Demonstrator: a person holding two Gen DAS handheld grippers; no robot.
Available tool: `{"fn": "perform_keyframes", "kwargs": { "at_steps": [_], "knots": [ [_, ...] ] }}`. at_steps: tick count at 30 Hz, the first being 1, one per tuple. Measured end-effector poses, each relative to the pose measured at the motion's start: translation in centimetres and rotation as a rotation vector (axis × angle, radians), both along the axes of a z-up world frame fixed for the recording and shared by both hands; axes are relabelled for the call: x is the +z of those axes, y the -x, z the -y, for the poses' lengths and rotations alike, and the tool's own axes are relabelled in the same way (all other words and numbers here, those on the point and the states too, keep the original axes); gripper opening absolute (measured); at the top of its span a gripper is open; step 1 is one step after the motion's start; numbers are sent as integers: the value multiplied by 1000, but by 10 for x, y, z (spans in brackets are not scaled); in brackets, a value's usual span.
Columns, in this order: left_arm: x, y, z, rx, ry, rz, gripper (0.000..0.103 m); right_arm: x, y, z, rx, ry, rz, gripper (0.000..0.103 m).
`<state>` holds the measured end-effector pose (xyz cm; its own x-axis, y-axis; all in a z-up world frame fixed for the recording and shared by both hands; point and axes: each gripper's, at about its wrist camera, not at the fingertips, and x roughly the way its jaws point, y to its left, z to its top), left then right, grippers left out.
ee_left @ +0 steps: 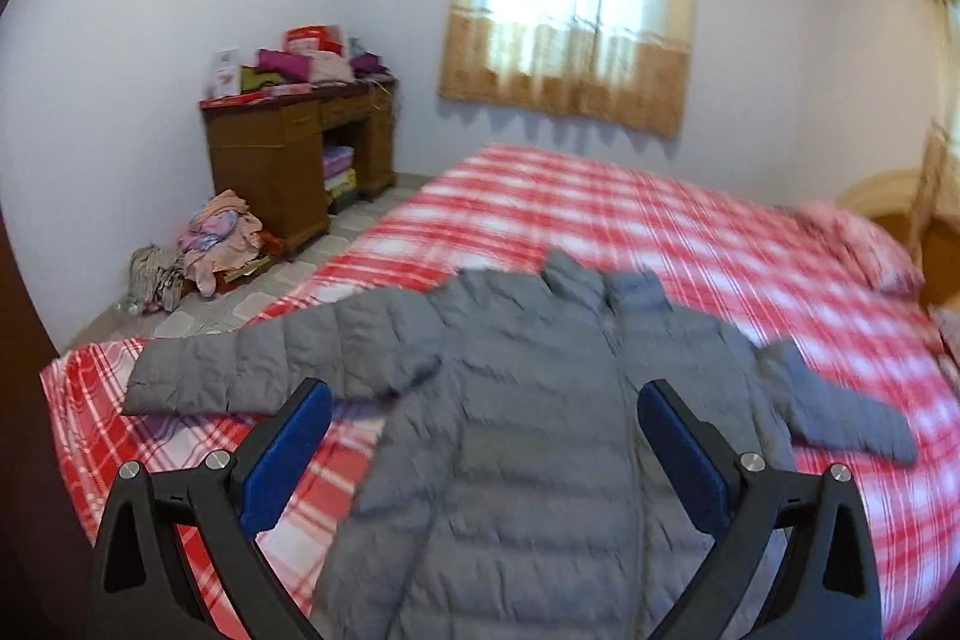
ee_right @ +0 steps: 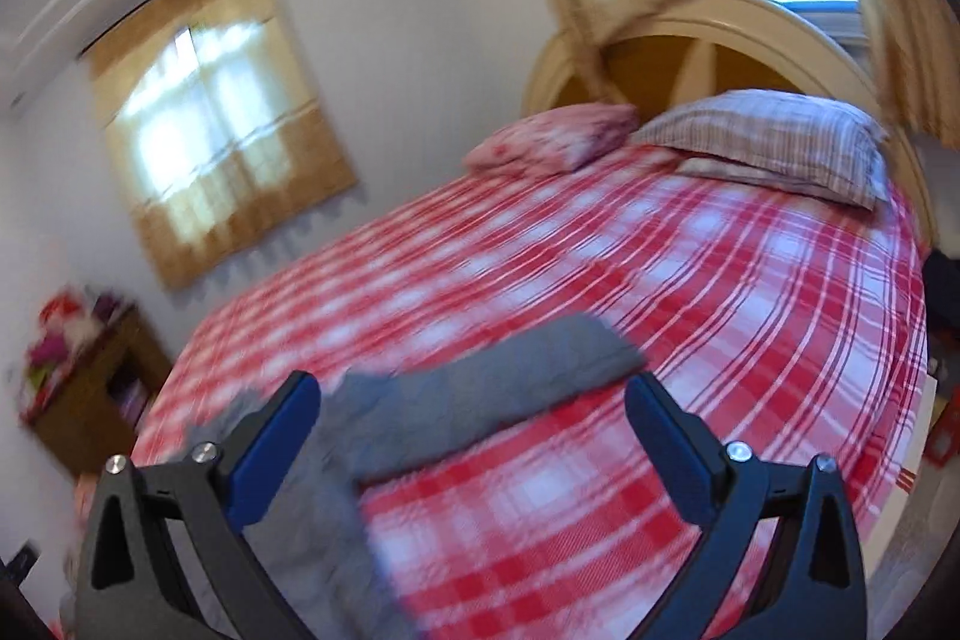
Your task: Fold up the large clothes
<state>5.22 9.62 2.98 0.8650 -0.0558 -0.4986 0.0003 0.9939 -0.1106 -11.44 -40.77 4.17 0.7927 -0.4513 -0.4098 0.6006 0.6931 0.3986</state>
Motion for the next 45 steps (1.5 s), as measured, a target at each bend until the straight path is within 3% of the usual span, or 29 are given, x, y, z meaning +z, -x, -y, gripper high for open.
{"fn": "perform_keyframes", "kwargs": {
  "at_steps": [2, 4, 7, 9, 12, 15, 17, 18, 20, 23, 26, 31, 34, 36, 40, 43, 45],
  "knots": [
    [-15, -20, -7, 27, 19, -8, 102, -29, -19, 43, -14, -124, 14, 95],
    [-35, -39, -12, 72, 8, -33, 102, -73, -44, 86, -74, -259, -49, 85],
    [-64, -63, -9, 87, -95, -66, 102, -116, -72, 117, -144, -335, -121, 75],
    [-81, -74, -8, 108, -164, -80, 102, -139, -92, 132, -185, -362, -165, 74],
    [-103, -88, -12, 131, -184, -114, 102, -169, -118, 148, -222, -462, -215, 74],
    [-119, -97, -18, 146, -140, -149, 102, -166, -137, 142, -285, -323, -266, 72],
    [-129, -100, -20, 148, -111, -168, 102, -171, -149, 142, -286, -289, -333, 38],
    [-134, -101, -20, 141, -104, -177, 102, -173, -150, 141, -294, -275, -345, 35],
    [-141, -100, -17, 126, -112, -191, 102, -174, -149, 142, -288, -244, -353, 17],
    [-146, -97, -11, 101, -126, -199, 102, -165, -145, 147, -250, -222, -321, 8],
    [-139, -89, -7, 72, -128, -182, 102, -135, -145, 138, -226, -124, -248, 7],
    [-109, -62, -6, 30, -104, -114, 102, -48, -160, 68, -38, 142, -140, 7],
    [-94, -51, -10, 24, -80, -88, 102, 1, -179, -10, 153, 289, -78, 7],
    [-85, -43, -15, 27, -66, -70, 102, 15, -191, -58, 270, 346, -57, 7],
    [-67, -26, -37, 60, -37, -33, 102, 22, -219, -160, 516, 385, -26, 7],
    [-62, -17, -57, 104, -39, -24, 102, 7, -243, -246, 668, 453, -19, 7],
    [-62, -12, -73, 138, -47, -20, 102, -10, -257, -283, 753, 444, -33, 7]
  ]
}}
